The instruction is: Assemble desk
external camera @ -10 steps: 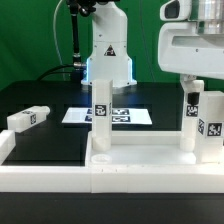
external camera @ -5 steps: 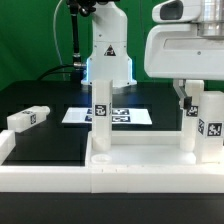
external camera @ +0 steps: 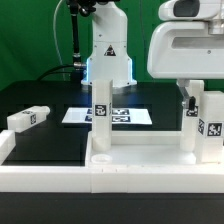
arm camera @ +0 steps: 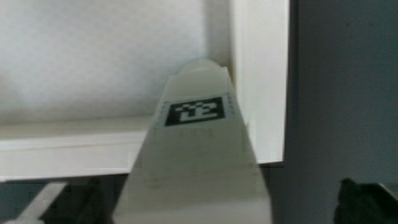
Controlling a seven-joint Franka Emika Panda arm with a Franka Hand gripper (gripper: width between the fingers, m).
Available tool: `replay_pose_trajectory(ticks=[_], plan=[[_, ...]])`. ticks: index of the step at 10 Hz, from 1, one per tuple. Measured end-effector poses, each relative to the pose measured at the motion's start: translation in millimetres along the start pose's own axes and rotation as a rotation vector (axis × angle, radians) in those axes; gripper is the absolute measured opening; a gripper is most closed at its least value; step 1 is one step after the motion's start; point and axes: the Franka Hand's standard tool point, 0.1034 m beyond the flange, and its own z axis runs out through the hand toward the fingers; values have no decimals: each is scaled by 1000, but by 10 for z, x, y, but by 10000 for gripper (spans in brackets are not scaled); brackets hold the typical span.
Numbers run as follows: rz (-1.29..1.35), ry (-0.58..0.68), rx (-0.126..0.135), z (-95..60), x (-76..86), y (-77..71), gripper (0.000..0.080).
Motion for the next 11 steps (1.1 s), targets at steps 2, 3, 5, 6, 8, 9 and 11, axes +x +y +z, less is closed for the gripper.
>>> replay_pose_trajectory(ticks=[2, 3, 5, 6, 8, 9, 11], plan=[[-56, 1, -1, 2, 3, 9, 649], [-53, 1, -1, 6, 2, 12, 529], [-52, 1, -2, 8, 3, 17, 394], [-41, 1, -1, 8, 3, 17, 286], [-11, 1, -1, 9, 3, 19, 286], [68, 0, -1, 10, 3, 20, 286], [309, 3, -3, 16, 3, 38, 286]])
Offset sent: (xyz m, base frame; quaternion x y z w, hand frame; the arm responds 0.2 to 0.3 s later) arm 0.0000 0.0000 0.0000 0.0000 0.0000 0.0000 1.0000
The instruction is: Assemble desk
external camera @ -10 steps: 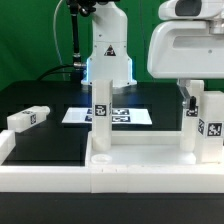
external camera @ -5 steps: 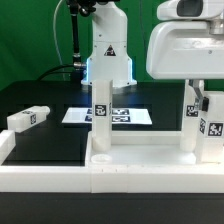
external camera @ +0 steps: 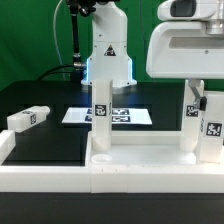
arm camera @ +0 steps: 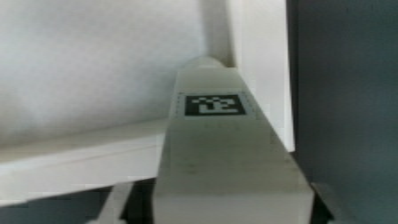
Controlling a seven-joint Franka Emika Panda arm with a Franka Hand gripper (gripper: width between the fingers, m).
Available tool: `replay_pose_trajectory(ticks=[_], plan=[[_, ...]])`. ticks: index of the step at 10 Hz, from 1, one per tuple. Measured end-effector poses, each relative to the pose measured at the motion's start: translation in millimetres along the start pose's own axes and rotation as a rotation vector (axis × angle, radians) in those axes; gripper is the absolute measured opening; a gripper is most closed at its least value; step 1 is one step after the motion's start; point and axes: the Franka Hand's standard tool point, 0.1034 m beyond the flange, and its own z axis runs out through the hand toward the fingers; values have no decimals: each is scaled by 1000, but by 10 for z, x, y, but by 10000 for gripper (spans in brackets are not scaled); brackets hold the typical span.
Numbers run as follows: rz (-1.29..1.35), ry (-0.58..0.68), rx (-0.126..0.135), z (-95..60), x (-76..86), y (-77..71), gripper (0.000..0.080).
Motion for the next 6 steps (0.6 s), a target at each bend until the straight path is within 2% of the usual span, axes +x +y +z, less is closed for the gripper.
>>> replay_pose_trajectory(ticks=[6], plan=[[639, -6, 2, 12, 2, 57, 288]])
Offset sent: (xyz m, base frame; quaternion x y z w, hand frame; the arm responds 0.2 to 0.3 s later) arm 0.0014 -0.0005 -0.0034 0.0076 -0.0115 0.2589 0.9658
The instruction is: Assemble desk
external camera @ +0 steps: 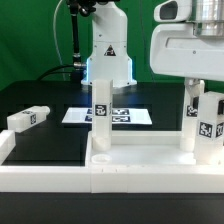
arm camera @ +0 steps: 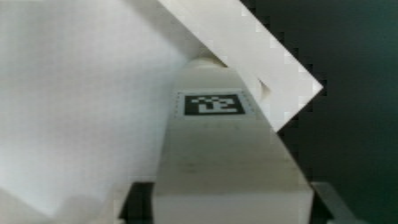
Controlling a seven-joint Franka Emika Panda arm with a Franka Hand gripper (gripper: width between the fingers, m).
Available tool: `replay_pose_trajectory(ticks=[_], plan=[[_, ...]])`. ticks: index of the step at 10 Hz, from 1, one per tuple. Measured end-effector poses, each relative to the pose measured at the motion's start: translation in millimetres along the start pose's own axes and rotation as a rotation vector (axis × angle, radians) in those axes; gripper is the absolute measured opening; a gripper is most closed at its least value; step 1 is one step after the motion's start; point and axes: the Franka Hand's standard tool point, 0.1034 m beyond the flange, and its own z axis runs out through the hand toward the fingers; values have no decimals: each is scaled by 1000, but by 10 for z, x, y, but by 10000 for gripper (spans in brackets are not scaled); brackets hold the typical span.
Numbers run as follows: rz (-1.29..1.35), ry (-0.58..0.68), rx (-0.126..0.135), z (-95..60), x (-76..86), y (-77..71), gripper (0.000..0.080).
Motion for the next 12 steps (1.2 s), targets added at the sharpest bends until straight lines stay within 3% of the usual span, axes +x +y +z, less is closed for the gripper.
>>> replay_pose_trajectory(ticks=[6, 7, 8, 9, 10, 12], plan=[[436, -5, 0, 2, -24, 12, 288], [393, -4, 0, 8, -24, 13, 365], [387, -4, -2, 14, -31, 15, 365], [316, -7, -16, 22, -66, 24, 546], [205, -12, -39, 13, -114, 28, 618], [57, -13, -32, 11, -120, 9, 644]])
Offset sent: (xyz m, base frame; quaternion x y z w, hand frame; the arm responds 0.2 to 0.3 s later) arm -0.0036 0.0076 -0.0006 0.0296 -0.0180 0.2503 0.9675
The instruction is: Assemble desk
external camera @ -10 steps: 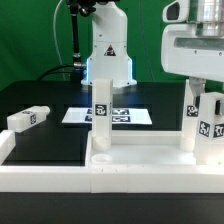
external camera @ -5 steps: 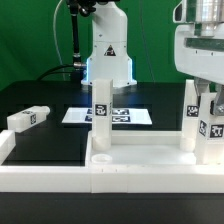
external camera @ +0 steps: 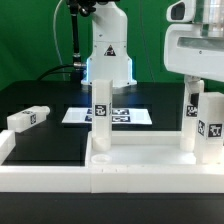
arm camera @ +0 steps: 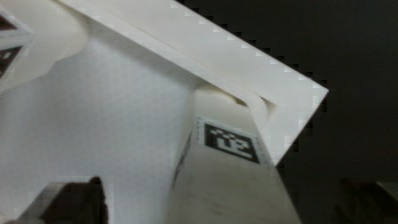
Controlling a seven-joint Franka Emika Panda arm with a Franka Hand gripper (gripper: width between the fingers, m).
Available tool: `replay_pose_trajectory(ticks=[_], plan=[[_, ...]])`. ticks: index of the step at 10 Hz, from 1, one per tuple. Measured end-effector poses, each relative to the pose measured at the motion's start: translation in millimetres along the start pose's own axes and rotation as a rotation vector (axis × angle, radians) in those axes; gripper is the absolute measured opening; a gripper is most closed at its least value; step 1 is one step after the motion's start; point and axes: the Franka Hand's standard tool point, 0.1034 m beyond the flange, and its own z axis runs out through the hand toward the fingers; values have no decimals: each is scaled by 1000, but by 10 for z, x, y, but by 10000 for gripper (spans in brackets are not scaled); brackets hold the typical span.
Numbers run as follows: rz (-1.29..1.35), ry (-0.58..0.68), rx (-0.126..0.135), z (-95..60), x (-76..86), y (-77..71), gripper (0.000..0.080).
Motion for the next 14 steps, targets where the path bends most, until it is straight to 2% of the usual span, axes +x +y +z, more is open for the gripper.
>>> replay_pose_trajectory(ticks=[5, 8, 14], plan=[[-467, 5, 0, -9, 11, -8, 649], [-721, 20, 16, -19, -7, -59, 649], [-1114, 34, 0, -30, -6, -64, 637]])
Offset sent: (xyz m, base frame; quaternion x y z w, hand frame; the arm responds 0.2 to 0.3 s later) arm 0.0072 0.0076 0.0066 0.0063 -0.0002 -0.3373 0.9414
